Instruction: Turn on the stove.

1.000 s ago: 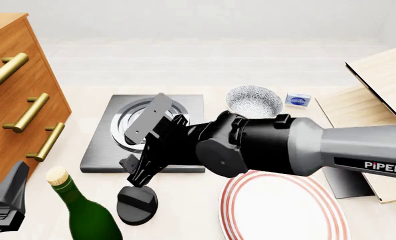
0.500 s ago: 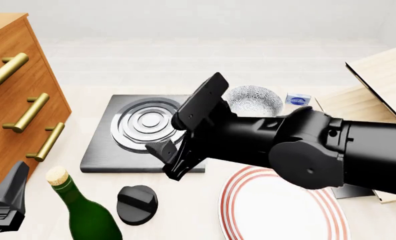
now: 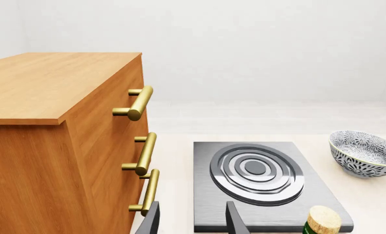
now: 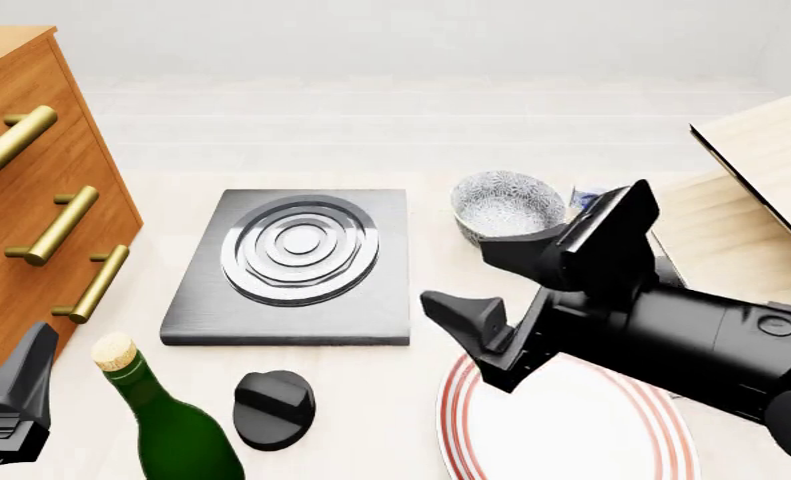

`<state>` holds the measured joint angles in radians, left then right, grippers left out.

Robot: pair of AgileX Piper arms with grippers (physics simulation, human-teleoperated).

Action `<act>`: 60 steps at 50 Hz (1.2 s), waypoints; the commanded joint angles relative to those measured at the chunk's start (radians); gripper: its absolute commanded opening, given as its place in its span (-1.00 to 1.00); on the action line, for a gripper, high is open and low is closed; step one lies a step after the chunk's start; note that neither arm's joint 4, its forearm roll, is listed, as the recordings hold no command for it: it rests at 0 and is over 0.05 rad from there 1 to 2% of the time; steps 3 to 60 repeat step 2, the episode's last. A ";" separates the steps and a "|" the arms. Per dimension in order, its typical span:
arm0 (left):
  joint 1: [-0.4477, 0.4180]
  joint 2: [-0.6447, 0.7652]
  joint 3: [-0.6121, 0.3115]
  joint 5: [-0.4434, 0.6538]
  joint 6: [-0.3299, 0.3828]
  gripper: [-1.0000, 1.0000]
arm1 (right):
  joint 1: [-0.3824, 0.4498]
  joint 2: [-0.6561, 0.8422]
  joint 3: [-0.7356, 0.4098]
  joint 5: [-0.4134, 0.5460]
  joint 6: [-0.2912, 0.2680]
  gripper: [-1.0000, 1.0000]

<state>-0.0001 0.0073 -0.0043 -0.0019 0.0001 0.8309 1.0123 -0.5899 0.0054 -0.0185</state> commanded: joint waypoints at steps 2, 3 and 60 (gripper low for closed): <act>0.000 0.000 0.000 0.000 0.000 1.00 | -0.078 -0.219 0.175 0.027 0.050 1.00; 0.000 0.000 0.000 0.000 0.000 1.00 | -0.078 -0.219 0.175 0.027 0.050 1.00; 0.000 0.000 0.000 0.000 0.000 1.00 | -0.078 -0.219 0.175 0.027 0.050 1.00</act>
